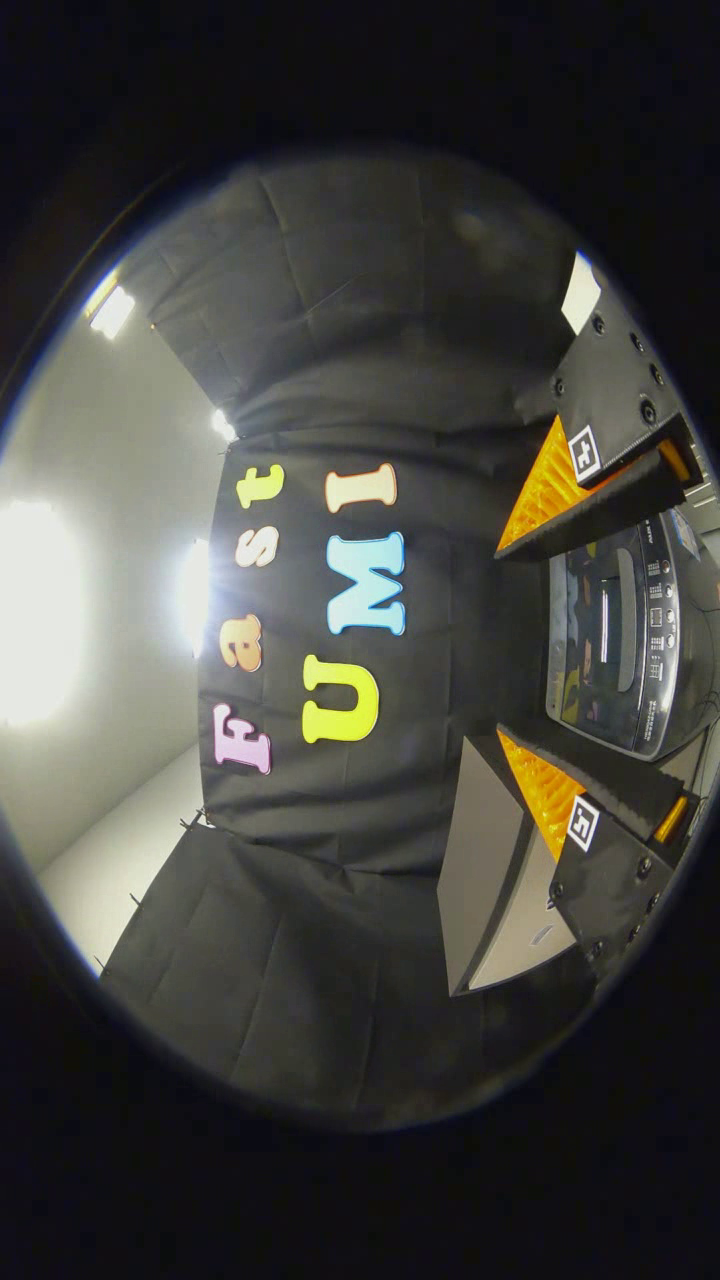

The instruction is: Put the clothes into the washing machine and then close the washing machine lid.

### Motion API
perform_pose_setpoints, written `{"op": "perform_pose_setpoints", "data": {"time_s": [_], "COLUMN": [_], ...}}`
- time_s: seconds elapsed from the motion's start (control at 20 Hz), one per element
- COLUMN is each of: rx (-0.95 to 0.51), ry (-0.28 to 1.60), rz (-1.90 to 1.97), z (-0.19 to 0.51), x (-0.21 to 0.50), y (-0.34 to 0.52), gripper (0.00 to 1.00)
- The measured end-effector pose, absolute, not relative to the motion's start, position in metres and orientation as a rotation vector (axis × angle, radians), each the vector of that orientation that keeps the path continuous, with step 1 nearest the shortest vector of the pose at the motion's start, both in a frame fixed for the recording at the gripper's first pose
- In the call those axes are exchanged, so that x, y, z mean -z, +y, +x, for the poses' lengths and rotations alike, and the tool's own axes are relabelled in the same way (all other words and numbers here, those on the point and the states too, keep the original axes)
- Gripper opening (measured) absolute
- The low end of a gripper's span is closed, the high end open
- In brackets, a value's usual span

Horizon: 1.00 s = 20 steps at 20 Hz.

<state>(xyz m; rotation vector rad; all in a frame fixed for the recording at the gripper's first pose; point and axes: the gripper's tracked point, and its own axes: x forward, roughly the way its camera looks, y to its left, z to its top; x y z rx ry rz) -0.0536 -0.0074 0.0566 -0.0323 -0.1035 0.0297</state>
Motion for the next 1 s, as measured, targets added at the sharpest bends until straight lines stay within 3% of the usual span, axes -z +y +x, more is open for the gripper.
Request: {"op": "perform_pose_setpoints", "data": {"time_s": [1.0], "rx": [-0.048], "ry": [-0.031], "rz": [-0.013], "z": [-0.057], "x": [-0.018], "y": [0.0], "gripper": [0.98]}}
